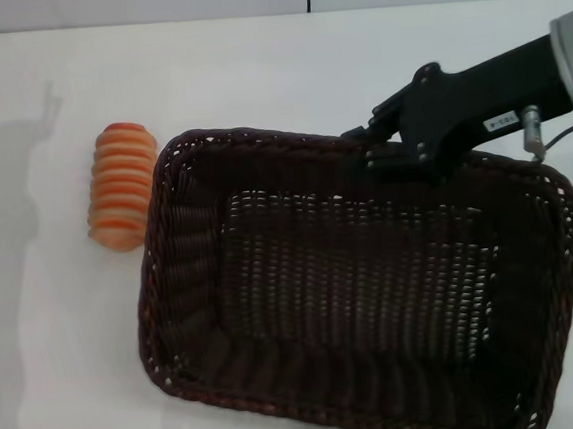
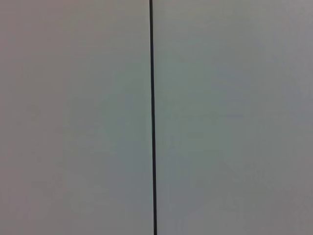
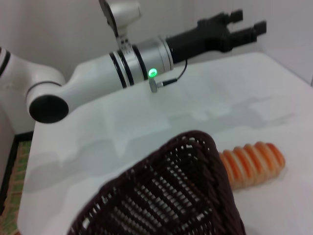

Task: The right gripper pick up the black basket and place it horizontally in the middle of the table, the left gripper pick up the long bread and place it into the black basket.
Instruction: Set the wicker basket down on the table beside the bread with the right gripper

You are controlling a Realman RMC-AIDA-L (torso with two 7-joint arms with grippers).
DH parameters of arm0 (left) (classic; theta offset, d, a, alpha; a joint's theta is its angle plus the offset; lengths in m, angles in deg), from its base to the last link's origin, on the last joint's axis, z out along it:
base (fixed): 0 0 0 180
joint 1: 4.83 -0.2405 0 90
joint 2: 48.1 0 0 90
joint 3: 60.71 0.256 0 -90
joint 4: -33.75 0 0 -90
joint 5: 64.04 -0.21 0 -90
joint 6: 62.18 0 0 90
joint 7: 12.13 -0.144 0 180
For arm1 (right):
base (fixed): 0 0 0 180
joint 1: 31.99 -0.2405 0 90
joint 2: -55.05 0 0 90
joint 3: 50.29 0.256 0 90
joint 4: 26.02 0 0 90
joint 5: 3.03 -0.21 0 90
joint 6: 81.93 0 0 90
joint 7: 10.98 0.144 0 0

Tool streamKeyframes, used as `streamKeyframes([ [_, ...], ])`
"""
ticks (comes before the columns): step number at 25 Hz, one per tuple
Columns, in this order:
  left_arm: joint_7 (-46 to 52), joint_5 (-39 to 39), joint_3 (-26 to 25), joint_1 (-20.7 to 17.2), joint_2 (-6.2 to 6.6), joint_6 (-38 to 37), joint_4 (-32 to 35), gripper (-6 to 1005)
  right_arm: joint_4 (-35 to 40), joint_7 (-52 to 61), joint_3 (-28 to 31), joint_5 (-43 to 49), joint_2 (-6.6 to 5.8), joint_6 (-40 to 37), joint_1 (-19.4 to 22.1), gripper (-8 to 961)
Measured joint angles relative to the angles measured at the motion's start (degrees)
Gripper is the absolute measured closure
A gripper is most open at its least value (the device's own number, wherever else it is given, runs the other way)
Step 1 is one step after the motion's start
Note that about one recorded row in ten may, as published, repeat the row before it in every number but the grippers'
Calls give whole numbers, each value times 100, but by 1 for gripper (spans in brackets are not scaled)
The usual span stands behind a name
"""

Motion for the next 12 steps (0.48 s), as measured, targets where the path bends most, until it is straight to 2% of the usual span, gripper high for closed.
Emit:
streamKeyframes([
  [4, 2, 0, 0, 21, -1, 9, -3, 168, -739, -260, 48, 250, 9, 65, -405, 762],
  [7, 3, 0, 3, 45, 0, 10, -3, 169, -969, -316, 81, 366, 16, 88, -549, 765],
  [12, 3, 0, 12, 60, 0, 19, 1, 169, -885, -325, 50, 446, 42, 286, -487, 771],
])
